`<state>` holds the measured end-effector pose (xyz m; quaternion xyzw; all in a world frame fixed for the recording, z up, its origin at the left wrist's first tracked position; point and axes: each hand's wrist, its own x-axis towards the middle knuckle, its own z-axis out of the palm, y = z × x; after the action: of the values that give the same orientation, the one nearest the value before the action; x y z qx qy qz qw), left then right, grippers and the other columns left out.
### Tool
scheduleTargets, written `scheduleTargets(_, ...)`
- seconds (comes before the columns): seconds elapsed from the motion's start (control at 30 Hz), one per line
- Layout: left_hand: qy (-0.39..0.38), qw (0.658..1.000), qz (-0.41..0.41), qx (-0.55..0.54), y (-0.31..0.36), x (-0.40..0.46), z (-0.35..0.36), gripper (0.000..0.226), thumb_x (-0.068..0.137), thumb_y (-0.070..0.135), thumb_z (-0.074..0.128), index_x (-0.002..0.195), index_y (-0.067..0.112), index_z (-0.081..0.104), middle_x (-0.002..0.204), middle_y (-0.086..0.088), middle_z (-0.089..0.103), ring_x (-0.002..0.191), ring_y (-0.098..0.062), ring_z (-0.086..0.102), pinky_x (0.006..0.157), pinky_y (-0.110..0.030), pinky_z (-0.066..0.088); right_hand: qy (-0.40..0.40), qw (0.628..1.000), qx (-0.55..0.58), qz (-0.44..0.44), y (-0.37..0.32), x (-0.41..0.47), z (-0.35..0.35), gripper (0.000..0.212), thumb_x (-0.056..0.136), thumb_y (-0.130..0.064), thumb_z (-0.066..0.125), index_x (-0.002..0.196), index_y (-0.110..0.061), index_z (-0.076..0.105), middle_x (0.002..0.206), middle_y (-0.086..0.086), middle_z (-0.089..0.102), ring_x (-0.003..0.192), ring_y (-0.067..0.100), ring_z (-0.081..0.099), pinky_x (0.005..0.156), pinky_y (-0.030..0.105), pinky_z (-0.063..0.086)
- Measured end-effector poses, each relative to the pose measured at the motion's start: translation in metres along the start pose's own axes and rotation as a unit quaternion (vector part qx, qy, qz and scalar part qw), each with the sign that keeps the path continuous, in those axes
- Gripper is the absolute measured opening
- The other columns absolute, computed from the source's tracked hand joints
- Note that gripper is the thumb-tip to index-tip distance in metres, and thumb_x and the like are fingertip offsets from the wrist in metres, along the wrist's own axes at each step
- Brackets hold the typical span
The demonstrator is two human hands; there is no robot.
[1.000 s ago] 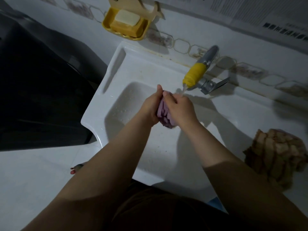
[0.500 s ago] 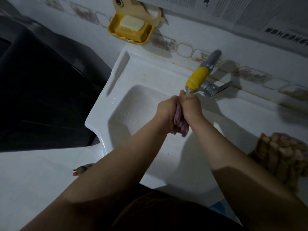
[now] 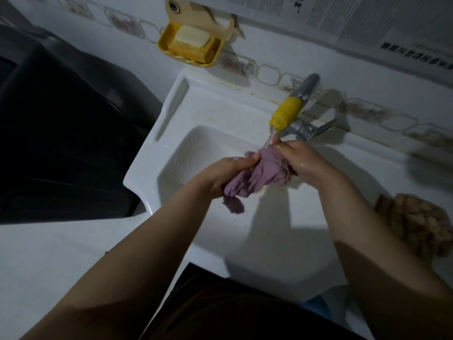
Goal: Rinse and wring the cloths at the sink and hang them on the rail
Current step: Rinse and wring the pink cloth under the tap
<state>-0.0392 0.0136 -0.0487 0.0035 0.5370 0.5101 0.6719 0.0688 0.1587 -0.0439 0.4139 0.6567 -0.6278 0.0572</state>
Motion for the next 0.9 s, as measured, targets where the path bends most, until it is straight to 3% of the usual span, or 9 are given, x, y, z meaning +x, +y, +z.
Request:
scheduleTargets(0.07,0.018,1.000,0.025,0.001,0.001,-0.004,-0.010,0.032,0.097,0.022,0.054,0.113,-0.005,0.057,0.103,-0.022,0.065,0.080,-0.022,0.066,0.070,-0.028,0.057,-0.077,0.997,-0.009,0.010,-0.001,-0.008,-0.014,0.047,0.079,-0.051,0.067,0.084,-0.004,0.069,0.089,0.024,0.069,0.080,0.027,0.062,0.080,0.044,0.050)
scheduleTargets(0.17,0.008,0.998,0.054,-0.031,0.006,-0.007,-0.021,0.011,0.098,0.015,0.049,0.092,0.008,0.056,0.085,-0.012,0.062,0.068,-0.017,0.065,0.064,-0.026,0.056,-0.131,0.986,-0.107,0.014,-0.004,-0.017,-0.027,0.020,0.084,-0.027,0.068,0.077,-0.008,0.066,0.075,0.014,0.062,0.069,0.021,0.055,0.063,0.031,0.043)
scheduleTargets(0.3,0.045,0.991,0.100,-0.081,0.008,-0.007,-0.026,0.016,0.097,0.014,0.049,0.102,0.004,0.060,0.096,-0.014,0.068,0.085,-0.024,0.067,0.087,-0.037,0.054,-0.050,0.996,-0.067,-0.004,0.003,-0.012,-0.019,0.016,0.090,-0.023,0.063,0.080,-0.011,0.058,0.078,0.009,0.058,0.075,0.020,0.054,0.071,0.033,0.042)
scheduleTargets(0.43,0.116,0.983,0.131,-0.060,0.005,-0.001,-0.010,0.017,0.097,0.005,0.046,0.104,0.003,0.061,0.098,-0.019,0.068,0.087,-0.029,0.067,0.081,-0.038,0.056,0.078,0.986,0.132,-0.058,-0.003,-0.011,0.010,0.013,0.092,-0.023,0.057,0.080,-0.019,0.059,0.074,-0.003,0.066,0.068,0.006,0.063,0.070,0.028,0.053)
scheduleTargets(0.5,0.172,0.975,0.135,-0.034,0.007,0.000,0.005,0.019,0.094,0.018,0.050,0.095,0.003,0.061,0.087,-0.022,0.064,0.078,-0.033,0.063,0.068,-0.039,0.054,0.121,0.985,0.047,-0.109,-0.011,-0.016,0.034,0.025,0.089,-0.032,0.059,0.068,-0.020,0.053,0.063,-0.006,0.058,0.057,-0.003,0.054,0.061,0.019,0.046)
scheduleTargets(0.57,0.228,0.965,0.126,-0.003,0.006,0.003,0.020,0.039,0.093,0.037,0.046,0.085,0.002,0.060,0.075,-0.024,0.061,0.068,-0.035,0.062,0.055,-0.037,0.050,0.140,0.975,-0.084,-0.151,-0.017,-0.021,0.056,0.041,0.093,-0.037,0.055,0.059,-0.019,0.044,0.055,-0.004,0.051,0.053,0.002,0.051,0.056,0.023,0.042)
scheduleTargets(0.7,0.280,0.944,0.167,0.051,0.007,0.006,0.049,0.037,0.098,0.030,0.043,0.067,0.014,0.056,0.081,-0.018,0.064,0.082,-0.031,0.063,0.082,-0.044,0.051,0.223,0.966,-0.043,-0.123,-0.025,-0.010,0.055,0.046,0.097,-0.037,0.049,0.056,-0.016,0.046,0.065,0.010,0.057,0.071,0.023,0.057,0.072,0.041,0.047)
scheduleTargets(0.8,0.304,0.941,0.147,0.030,0.018,0.006,0.042,0.039,0.097,0.034,0.043,0.069,0.012,0.059,0.090,-0.024,0.066,0.089,-0.034,0.065,0.089,-0.045,0.052,0.189,0.970,-0.076,-0.135,-0.023,-0.017,0.064,0.042,0.100,-0.033,0.042,0.067,-0.014,0.057,0.068,0.009,0.061,0.070,0.023,0.058,0.066,0.036,0.043)
scheduleTargets(0.9,0.247,0.964,0.095,0.012,0.018,-0.001,0.042,0.032,0.097,0.037,0.046,0.086,0.010,0.059,0.075,-0.013,0.063,0.068,-0.028,0.061,0.063,-0.035,0.053,0.201,0.964,-0.132,-0.112,-0.026,-0.018,0.061,0.038,0.101,-0.032,0.038,0.075,-0.012,0.057,0.078,0.012,0.062,0.077,0.022,0.057,0.067,0.028,0.034)
